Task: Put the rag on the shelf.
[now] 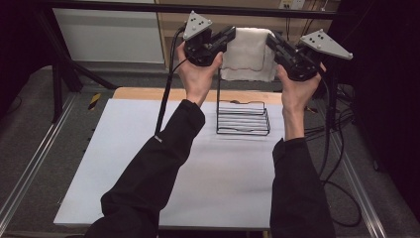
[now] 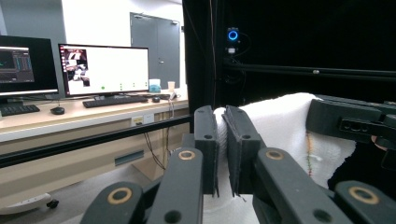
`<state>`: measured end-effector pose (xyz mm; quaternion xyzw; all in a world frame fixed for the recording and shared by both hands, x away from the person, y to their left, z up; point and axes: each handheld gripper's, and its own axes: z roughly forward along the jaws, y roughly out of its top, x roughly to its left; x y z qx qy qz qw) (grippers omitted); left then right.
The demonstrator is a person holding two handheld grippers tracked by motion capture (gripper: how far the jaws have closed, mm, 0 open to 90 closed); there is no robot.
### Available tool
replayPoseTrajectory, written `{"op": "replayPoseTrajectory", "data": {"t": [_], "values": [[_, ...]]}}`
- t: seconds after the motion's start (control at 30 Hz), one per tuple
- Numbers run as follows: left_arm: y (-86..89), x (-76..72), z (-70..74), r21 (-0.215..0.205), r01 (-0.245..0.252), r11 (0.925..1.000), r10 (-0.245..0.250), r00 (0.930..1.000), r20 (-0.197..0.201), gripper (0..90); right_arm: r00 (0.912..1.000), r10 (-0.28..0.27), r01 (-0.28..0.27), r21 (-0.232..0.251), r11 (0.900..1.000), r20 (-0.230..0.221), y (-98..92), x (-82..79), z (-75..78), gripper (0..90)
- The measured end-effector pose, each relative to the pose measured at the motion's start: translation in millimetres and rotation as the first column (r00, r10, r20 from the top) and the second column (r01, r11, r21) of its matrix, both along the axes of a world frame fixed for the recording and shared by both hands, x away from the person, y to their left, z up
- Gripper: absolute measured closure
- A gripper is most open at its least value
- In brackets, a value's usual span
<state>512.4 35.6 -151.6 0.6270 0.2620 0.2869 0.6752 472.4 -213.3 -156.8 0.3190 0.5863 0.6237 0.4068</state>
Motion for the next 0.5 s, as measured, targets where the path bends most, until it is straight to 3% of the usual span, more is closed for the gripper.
{"op": "replayPoseTrajectory", "data": {"t": [0.3,0.5], "values": [[0.7,16.3,-7.9,0.003,-0.018,0.9998,0.018,0.9997,-0.018,83.6,0.9997,-0.007,0.007,-0.015,1.000,-0.022,3.8,17.5,-3.2,81.9],[1.5,24.5,-11.1,0.040,-0.045,0.9982,0.045,0.9990,-0.003,83.6,0.9991,-0.005,0.004,-0.013,1.000,-0.042,5.1,30.7,-7.7,81.8]]}}
